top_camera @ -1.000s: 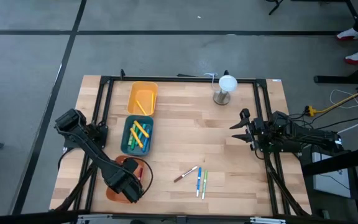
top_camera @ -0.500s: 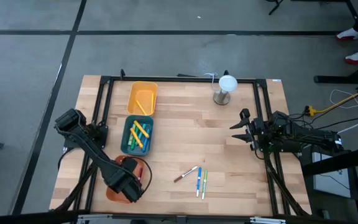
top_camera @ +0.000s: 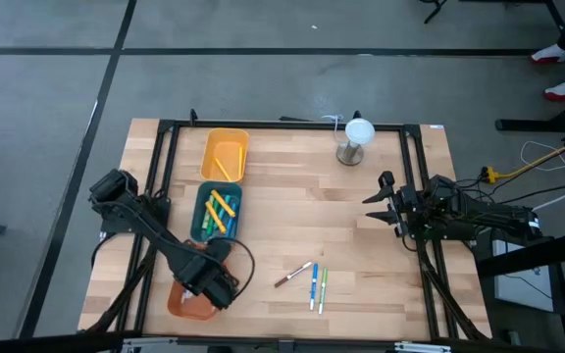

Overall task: Pick & Place Markers
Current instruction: Put the brown marker pen into the orange bin

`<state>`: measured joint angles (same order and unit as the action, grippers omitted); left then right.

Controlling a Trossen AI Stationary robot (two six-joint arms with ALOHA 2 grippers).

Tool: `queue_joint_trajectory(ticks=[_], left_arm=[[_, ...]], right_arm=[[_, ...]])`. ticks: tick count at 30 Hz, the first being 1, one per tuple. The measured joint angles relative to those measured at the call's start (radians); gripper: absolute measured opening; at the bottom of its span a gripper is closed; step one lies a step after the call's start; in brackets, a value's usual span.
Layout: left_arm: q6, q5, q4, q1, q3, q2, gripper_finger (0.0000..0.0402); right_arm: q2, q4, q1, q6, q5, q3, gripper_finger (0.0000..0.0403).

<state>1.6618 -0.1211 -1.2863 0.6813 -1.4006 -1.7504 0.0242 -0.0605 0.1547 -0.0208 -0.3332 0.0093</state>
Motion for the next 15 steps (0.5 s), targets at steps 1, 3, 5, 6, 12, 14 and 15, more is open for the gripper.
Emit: queue_joint_trajectory(ticks=[1,3,5,6,12,14,15], left_arm=[[-0.013,-0.034,0.0,-0.008,-0.014,0.0,0.0065],[-0.04,-0.113,0.001,-0.023,-0.041,0.0,0.0063],[-0.069,-0.2,0.003,-0.039,-0.066,0.0,0.0064],[-0.085,-0.245,0.005,-0.046,-0.078,0.0,0.0064],[-0.205,-0.428,0.024,-0.095,-0.133,0.001,0.0068],[-0.252,-0.451,0.064,-0.114,-0.138,0.001,0.0067],[-0.28,-0.464,0.087,-0.124,-0.138,0.001,0.0066]], right_arm=[[0.0,0.0,0.0,0.0,0.0,0.0,0.017],[0.0,0.0,0.0,0.0,0.0,0.0,0.017],[0.0,0.0,0.0,0.0,0.0,0.0,0.017],[0.0,0.0,0.0,0.0,0.0,0.0,0.017],[0.0,0.0,0.0,0.0,0.0,0.0,0.017],[0.0,0.0,0.0,0.0,0.0,0.0,0.017],[0.0,0.0,0.0,0.0,0.0,0.0,0.017]])
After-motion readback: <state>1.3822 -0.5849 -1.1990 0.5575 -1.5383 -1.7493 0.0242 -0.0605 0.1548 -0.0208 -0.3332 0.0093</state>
